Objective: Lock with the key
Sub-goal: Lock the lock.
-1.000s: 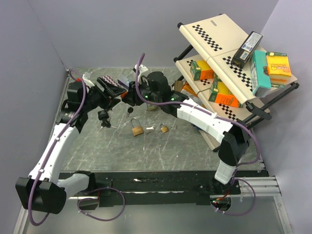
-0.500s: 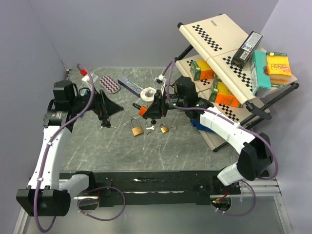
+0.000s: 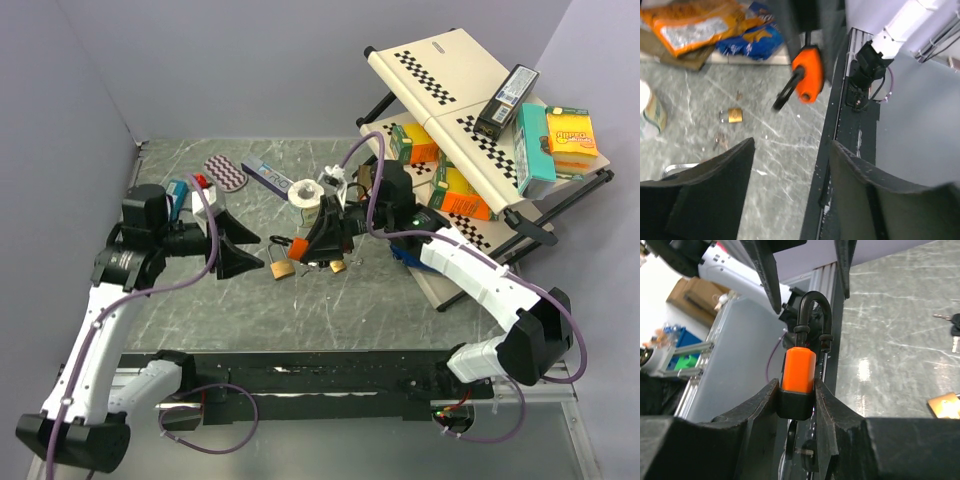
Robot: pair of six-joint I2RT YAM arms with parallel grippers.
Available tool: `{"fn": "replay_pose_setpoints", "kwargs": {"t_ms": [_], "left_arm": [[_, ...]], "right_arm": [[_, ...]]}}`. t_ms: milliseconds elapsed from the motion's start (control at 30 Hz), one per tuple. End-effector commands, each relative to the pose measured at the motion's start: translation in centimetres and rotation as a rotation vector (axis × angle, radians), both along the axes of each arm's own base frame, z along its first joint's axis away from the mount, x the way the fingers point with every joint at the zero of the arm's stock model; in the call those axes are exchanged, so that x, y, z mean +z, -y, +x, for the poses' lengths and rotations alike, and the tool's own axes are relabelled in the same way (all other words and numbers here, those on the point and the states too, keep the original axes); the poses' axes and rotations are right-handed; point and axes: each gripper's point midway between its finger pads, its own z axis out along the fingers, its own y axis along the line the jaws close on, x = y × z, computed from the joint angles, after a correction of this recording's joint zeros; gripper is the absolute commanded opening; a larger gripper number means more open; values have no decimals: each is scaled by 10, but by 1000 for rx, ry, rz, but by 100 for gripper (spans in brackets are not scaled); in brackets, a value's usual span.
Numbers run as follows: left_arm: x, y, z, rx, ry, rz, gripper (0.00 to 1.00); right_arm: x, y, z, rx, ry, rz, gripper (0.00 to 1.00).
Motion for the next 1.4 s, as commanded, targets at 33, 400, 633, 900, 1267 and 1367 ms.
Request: {"fn": "replay_pose_setpoints", "kwargs": {"t_ms": [33, 400, 633, 900, 1267, 1367], "left_arm": [[18, 9, 2, 17, 150, -10, 59], [15, 18, -10, -37, 169, 26, 46], [15, 23, -19, -77, 169, 21, 36], [14, 28, -30, -105, 80, 6, 1], [24, 40, -27, -27, -243, -146, 1], [19, 42, -28, -29, -242, -140, 1]], "right_arm": [[21, 4, -29, 109, 128, 71, 0], [24, 0, -44, 160, 159, 75, 0], [25, -1, -45, 168, 158, 75, 0], [23, -3, -35, 109, 215, 64, 0], [23, -7, -23, 22, 420, 76, 0], [29, -9, -26, 41, 420, 97, 0]]}}
